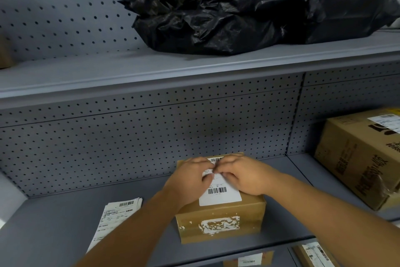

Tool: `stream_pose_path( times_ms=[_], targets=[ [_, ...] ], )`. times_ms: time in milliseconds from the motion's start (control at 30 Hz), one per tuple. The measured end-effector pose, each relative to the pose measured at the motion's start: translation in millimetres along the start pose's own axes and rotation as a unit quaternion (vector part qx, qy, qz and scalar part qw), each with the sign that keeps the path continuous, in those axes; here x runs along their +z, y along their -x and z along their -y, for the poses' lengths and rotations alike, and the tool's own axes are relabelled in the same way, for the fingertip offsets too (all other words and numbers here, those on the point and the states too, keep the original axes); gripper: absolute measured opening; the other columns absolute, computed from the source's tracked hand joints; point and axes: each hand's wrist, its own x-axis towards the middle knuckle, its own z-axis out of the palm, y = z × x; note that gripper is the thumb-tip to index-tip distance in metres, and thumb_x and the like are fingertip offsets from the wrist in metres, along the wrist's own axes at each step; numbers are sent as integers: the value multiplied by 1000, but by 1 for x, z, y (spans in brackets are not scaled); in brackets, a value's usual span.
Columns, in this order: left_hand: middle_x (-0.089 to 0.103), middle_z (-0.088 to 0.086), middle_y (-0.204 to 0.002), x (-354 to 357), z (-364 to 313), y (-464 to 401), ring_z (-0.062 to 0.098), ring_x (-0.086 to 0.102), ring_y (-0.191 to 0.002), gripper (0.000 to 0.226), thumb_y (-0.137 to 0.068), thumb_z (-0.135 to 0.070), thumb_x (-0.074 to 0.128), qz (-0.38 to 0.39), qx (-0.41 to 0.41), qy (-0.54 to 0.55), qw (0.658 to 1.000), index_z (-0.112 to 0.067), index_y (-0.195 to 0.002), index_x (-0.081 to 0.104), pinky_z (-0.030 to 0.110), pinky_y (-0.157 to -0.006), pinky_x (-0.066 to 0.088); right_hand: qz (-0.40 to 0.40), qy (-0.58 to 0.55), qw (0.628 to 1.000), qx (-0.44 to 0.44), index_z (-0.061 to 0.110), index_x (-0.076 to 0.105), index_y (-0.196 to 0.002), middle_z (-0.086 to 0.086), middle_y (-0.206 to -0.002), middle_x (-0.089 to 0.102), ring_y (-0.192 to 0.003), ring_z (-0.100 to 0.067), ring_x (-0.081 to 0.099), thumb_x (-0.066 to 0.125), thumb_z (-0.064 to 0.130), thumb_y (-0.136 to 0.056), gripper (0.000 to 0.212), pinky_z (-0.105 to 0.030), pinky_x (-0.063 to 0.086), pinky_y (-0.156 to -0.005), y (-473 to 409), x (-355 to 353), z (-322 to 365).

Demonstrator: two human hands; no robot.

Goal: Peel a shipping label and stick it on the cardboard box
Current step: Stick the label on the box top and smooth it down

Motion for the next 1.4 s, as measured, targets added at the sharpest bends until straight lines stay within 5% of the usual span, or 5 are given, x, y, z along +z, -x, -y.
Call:
stream_pose_path(
  times_ms=[267,767,1200,1400],
  targets=[
    [60,-13,-142,-9,24,12,11,51,-127,35,-106,-28,42,-8,-30,-23,999,-34,-131,65,32,-109,45,7,22,999,37,28,61,-142,10,-151,55,-138,-12,47,46,24,-106,39,-32,35,-119,17,-11,-15],
    [64,-8,-127,5,-10,22,13,56,-119,32,-98,-32,53,-12,27,25,999,-26,-127,66,32,-104,46,7,4,1000,-2,29,66,-131,11,-129,62,-121,-12,51,46,29,-103,34,-29,44,-105,19,-4,18],
    [59,-17,-136,-6,9,43,3,51,-122,32,-101,-35,52,-43,-9,-11,999,-32,-130,66,17,-99,41,17,27,999,18,31,58,-142,14,-146,55,-133,-6,45,44,36,-106,39,-24,38,-113,42,-14,1],
    [60,-13,-134,-10,-1,44,9,51,-124,32,-102,-34,52,-40,-2,-9,999,-27,-129,66,21,-103,41,-1,45,999,12,31,57,-141,12,-145,56,-132,-10,45,40,41,-106,41,-28,42,-110,41,-12,10]
  ],
)
